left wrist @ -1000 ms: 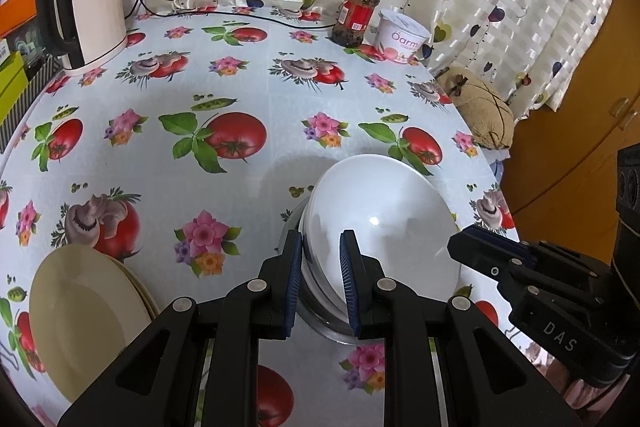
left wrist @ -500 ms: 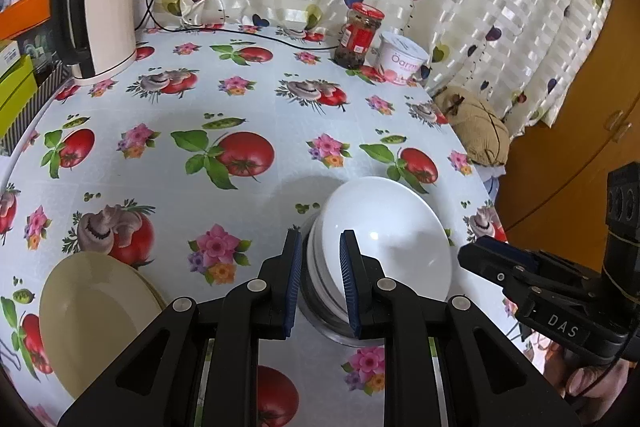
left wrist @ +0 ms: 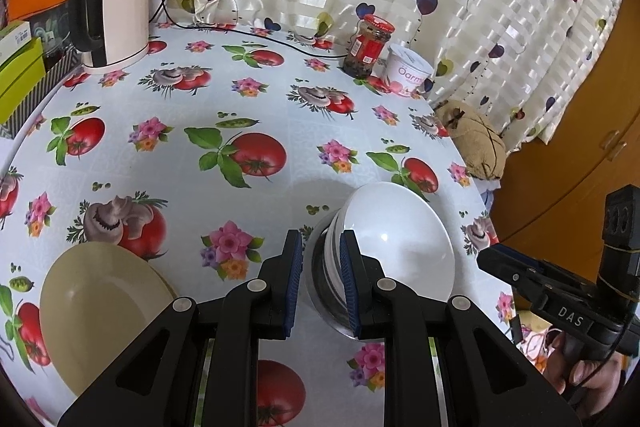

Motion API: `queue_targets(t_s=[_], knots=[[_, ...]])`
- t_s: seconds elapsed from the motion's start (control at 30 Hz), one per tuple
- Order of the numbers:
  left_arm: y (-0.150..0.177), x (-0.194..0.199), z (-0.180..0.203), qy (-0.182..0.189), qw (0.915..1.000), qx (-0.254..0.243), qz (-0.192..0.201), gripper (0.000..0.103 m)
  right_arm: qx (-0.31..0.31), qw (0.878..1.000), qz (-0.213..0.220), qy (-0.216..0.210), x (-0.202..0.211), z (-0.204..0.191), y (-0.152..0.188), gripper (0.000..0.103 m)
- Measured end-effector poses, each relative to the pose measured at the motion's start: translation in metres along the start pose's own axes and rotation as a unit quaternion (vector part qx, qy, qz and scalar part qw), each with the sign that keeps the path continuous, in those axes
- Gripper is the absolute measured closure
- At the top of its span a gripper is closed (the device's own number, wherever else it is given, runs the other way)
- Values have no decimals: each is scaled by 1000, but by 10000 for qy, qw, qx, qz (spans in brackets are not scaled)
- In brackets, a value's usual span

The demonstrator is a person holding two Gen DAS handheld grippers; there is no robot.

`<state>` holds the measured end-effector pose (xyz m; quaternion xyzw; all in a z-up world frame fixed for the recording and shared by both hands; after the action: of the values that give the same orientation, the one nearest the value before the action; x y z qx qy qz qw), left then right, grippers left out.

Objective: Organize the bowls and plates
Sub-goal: 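Grip the rim of the steel bowl holding the white bowls with both grippers, then lift the steel bowl with its white bowls using both grippers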

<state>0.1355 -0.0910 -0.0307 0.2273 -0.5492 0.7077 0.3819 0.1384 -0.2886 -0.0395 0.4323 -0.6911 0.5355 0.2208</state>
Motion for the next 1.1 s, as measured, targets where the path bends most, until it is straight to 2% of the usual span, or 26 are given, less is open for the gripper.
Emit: queue_targets(t_s=[0.33, 0.67, 0.9, 1.1], knots=[[2, 1, 1, 43, 10000, -20, -28, 83, -23, 10000, 53, -30, 4, 2, 0, 68], [7, -5, -8, -109, 9999, 17, -107, 83, -69, 9999, 58, -49, 5, 5, 1, 68], [13, -14, -16, -207, 9993, 83, -285, 83, -219, 9998, -40, 1, 0, 21, 5, 68], [22, -29, -20, -34, 9982, 176, -575, 83, -392, 9990, -204, -87, -12, 30, 13, 68]])
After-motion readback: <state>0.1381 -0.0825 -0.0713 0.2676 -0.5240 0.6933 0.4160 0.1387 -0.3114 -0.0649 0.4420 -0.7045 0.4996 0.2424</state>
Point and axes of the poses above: each gripper's, at about its wrist camera, not at the fingertips, and x roughly against the way its jaws point, z to its right, y to its underside, the point moved 7 cm from there along -x, roughly the way its jaws point, and after that the axes turned 3 degrees about -x, right-handed, at the moved point
